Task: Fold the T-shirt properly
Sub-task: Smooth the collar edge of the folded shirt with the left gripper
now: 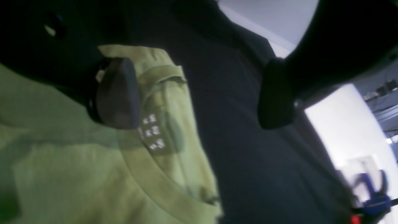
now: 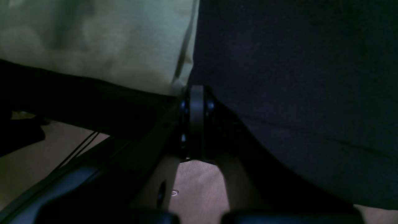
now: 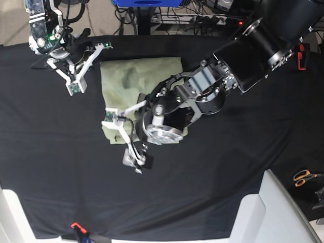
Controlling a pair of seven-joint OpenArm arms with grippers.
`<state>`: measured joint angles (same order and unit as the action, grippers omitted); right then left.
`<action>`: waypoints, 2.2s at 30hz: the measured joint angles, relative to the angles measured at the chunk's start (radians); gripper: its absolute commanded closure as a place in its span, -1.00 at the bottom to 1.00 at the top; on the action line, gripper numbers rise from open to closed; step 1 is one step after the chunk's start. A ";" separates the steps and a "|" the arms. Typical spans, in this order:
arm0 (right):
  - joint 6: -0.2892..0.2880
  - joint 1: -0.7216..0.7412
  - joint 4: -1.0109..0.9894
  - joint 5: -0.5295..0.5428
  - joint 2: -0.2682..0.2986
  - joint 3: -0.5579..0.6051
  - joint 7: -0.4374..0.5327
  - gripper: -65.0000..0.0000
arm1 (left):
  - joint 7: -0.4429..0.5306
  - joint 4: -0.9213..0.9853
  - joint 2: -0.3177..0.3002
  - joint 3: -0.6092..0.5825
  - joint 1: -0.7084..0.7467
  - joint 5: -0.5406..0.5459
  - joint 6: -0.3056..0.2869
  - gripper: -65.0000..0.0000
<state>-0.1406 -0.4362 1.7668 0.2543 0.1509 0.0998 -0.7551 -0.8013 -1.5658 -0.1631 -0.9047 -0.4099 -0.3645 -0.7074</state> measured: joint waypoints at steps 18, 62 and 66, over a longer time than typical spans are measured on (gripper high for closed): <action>0.000 -0.005 0.001 0.000 0.001 -0.008 0.001 1.00 | 0.066 -0.024 -0.031 0.504 0.360 -0.182 0.003 1.00; 0.001 -0.008 0.000 -0.001 0.003 0.000 0.000 1.00 | 0.454 0.681 0.117 0.507 -0.054 -0.183 0.000 1.00; 0.000 -0.007 0.000 -0.001 0.004 0.001 0.000 1.00 | 0.579 0.764 0.124 0.510 -0.106 -0.183 0.001 1.00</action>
<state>-0.1402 -0.4435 1.7668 0.2535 0.1547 0.1009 -0.7551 -0.2222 -0.8017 -0.0395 -0.3950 -0.5159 -0.5476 -0.7067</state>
